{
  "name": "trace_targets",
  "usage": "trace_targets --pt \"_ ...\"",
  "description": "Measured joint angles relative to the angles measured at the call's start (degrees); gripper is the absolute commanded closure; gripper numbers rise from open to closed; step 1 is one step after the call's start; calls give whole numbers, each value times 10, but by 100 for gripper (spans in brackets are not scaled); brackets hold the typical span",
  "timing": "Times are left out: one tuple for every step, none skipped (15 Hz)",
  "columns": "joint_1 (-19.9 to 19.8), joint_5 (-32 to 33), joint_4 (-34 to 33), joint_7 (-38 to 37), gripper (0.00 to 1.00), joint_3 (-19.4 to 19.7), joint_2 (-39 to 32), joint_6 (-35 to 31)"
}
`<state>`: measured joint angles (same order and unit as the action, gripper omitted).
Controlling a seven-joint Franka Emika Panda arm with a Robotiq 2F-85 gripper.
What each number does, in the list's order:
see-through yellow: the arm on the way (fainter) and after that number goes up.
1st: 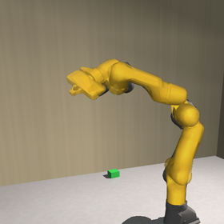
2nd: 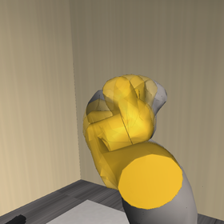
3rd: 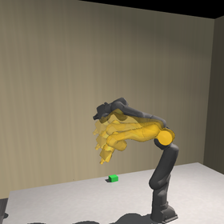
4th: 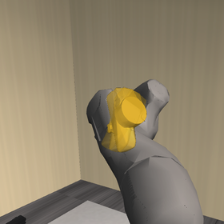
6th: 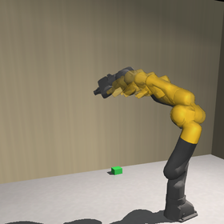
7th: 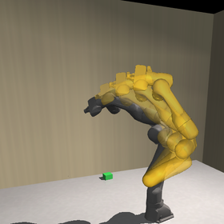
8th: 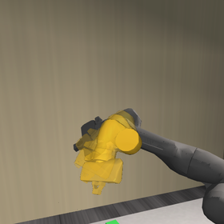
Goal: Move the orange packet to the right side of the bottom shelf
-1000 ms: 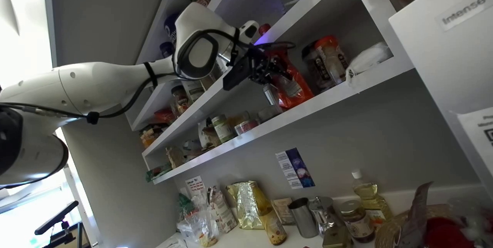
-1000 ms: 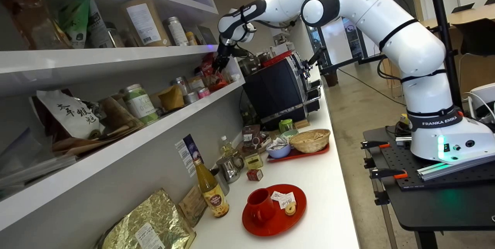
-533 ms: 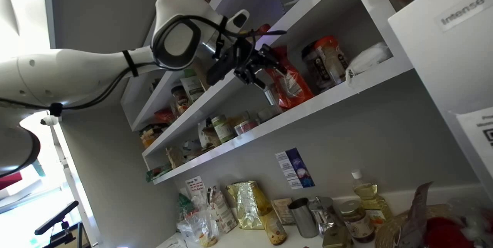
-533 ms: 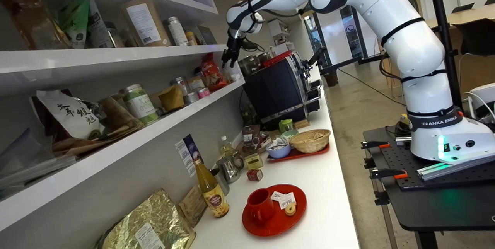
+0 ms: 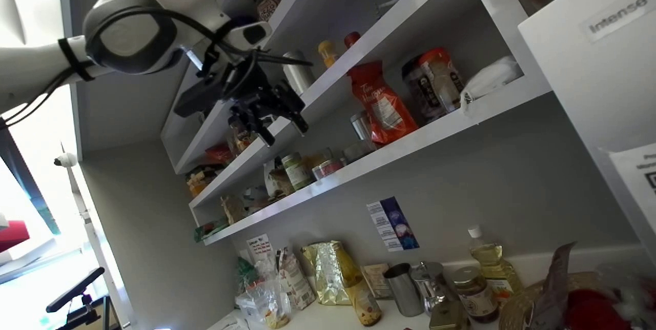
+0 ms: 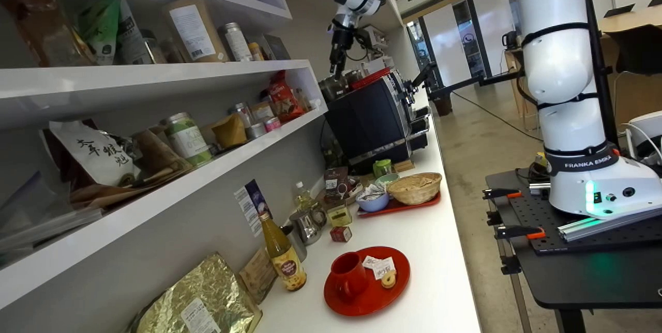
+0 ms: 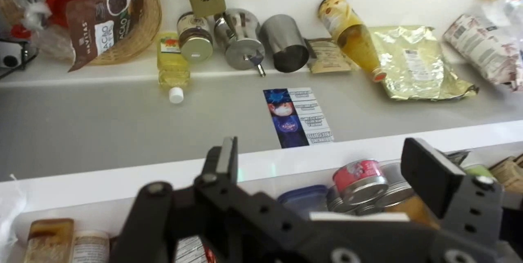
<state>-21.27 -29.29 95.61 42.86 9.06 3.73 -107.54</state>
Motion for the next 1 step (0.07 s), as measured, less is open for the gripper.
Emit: trace_targets --pt "6 1 16 0 0 9 17 0"
